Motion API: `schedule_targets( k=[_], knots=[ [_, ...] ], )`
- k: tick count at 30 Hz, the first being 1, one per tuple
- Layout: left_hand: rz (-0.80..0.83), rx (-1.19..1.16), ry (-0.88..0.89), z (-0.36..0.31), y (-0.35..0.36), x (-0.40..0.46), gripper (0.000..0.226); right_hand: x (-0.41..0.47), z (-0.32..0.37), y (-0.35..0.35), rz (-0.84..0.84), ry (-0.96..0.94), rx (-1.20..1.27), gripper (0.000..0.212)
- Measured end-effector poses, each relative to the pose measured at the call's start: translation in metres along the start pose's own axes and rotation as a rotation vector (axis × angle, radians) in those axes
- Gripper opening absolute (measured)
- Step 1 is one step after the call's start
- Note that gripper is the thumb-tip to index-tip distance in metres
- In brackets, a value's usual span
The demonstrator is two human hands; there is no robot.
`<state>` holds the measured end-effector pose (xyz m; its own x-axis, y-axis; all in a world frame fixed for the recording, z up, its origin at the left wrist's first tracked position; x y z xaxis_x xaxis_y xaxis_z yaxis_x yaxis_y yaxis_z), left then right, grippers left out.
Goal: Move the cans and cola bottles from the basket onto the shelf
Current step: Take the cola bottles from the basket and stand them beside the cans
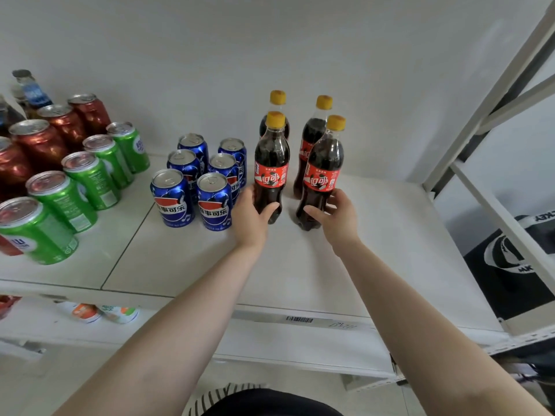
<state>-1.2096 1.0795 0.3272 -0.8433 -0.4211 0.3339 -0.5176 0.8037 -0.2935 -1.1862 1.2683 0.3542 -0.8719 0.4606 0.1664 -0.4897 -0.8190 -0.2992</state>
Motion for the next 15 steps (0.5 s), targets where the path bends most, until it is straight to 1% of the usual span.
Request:
schedule_targets(
  k=[7,15],
  knots=[
    [0.016,-0.012,0.001,0.001,0.006,0.012,0.052,0.002,0.006,0.01,-0.038,-0.008,-0.023,0.044],
    [0.042,-0.006,0.018,0.001,0.004,0.015,0.051,0.005,0.007,0.017,-0.057,0.007,-0.027,0.044]
  ],
)
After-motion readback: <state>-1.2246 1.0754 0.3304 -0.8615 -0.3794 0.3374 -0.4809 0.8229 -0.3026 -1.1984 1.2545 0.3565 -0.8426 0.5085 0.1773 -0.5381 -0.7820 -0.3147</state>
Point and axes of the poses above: each hand's wrist, its own x-axis towards the middle knuckle, its own y-axis out of the palm, z = x × y, the point moved 3 cm from there along x, towards the middle knuckle, and after that the axes turned 12 degrees about -z, right-handed, at the moved point
